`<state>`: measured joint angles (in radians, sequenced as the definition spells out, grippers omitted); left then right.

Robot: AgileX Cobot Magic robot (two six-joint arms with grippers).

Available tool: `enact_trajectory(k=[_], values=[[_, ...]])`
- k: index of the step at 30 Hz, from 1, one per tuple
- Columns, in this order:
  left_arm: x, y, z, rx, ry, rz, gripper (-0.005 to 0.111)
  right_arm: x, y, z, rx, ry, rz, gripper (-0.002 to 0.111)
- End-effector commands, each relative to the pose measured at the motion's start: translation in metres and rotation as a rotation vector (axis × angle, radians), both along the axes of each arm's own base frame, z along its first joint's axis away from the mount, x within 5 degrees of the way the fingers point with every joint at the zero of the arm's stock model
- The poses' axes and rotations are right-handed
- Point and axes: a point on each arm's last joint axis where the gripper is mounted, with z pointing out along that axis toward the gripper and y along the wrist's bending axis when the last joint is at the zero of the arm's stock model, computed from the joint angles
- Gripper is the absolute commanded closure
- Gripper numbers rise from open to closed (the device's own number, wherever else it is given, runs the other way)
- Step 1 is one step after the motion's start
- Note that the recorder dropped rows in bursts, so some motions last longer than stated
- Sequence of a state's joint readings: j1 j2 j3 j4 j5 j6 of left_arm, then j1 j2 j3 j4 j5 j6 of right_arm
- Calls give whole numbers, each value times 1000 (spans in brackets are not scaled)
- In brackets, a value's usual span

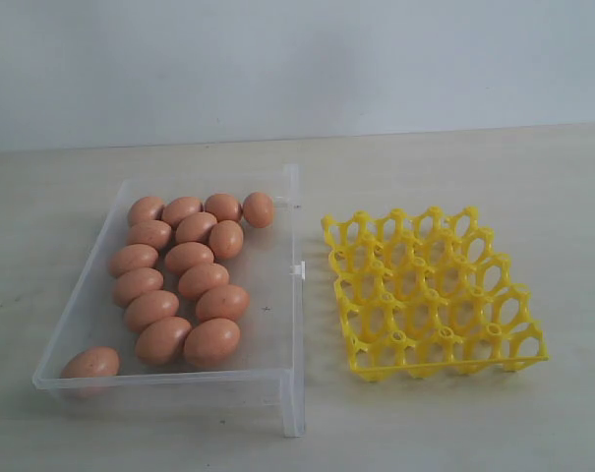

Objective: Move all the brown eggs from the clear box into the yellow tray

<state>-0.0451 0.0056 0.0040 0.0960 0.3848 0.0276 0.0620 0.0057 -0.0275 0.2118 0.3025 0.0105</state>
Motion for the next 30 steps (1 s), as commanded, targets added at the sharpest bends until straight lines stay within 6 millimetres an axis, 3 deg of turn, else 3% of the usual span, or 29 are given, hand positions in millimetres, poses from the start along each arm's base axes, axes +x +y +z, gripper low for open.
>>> enact_trajectory(k=[1,5,9,15,23,26,30], values=[[0,0,2,-6,-16,-4,107,-9,-1,48,-8,-148,3,108],[0,0,2,-6,-16,-4,107,-19,-1,79,-11,-230,5,108],[0,0,2,-6,-16,-4,107,-27,0,88,-49,-157,25,108],[0,0,2,-6,-16,-4,107,-19,1,97,-42,-84,37,108],[0,0,2,-6,-16,-4,107,12,6,110,-205,220,120,108],[0,0,2,-6,-16,-4,107,23,8,115,-207,380,154,108],[0,0,2,-6,-16,-4,107,36,13,115,-145,425,181,108]])
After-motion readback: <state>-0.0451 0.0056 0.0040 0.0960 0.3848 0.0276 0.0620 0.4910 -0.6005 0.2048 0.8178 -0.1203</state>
